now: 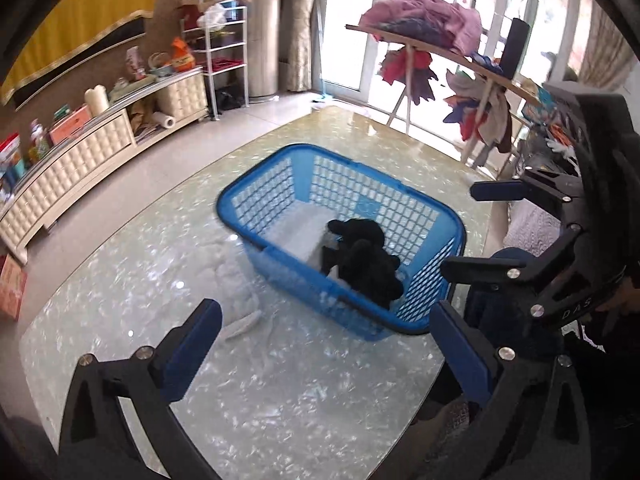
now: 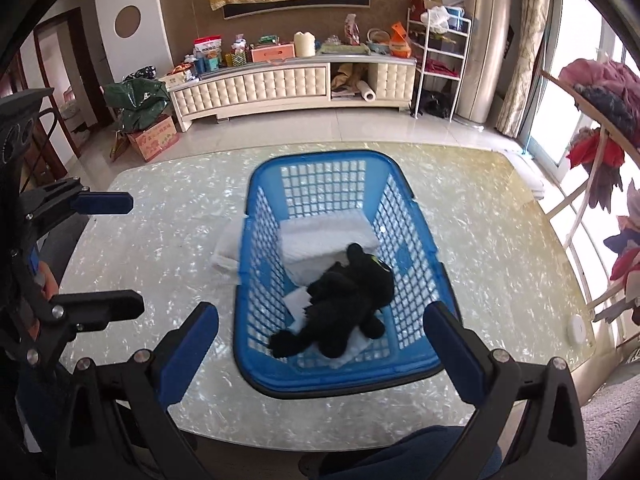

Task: Organize soft objects
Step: 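Move the right gripper to the white quilted pad on the table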

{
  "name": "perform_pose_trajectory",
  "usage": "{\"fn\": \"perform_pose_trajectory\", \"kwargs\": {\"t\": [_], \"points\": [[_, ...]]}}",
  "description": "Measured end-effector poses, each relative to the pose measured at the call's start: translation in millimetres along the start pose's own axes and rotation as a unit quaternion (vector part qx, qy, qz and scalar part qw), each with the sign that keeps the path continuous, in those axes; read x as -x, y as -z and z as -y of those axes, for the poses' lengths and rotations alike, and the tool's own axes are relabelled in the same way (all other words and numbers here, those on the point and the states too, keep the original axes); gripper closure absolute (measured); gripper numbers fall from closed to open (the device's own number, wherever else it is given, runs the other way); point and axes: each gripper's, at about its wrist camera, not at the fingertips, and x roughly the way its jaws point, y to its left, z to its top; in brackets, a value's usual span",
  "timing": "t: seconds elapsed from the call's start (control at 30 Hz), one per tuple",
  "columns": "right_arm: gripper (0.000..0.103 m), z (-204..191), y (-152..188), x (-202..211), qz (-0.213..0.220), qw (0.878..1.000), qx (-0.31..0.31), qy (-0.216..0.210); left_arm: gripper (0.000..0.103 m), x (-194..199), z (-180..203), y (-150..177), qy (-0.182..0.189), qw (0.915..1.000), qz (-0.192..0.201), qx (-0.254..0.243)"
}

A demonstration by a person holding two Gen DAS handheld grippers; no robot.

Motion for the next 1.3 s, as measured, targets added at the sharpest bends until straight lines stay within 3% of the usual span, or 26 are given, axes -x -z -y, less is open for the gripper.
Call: {"fn": "perform_pose_trajectory", "kwargs": {"t": [0.23, 0.67, 1.0, 1.3], "points": [[0.001, -25, -5, -3, 0.012, 1.000, -0.006, -0.024, 0.000, 20, -23, 25, -0.015, 0.9994, 0.013, 0.028], [0.001, -74, -15, -36, -0.006, 1.000, 0.023, 0.002, 0.000, 31, -73, 56, -0.048, 0.9955, 0.017, 0.080], [0.001, -111, -28, -83, -0.031, 0.999, 0.030, -0.008, 0.000, 17, -143, 94, -0.076, 0.9847, 0.000, 0.157], [0.001, -137, -35, -118, -0.057, 0.998, 0.022, -0.009, 0.000, 6, -170, 110, -0.087, 0.9786, 0.000, 0.186]]}}
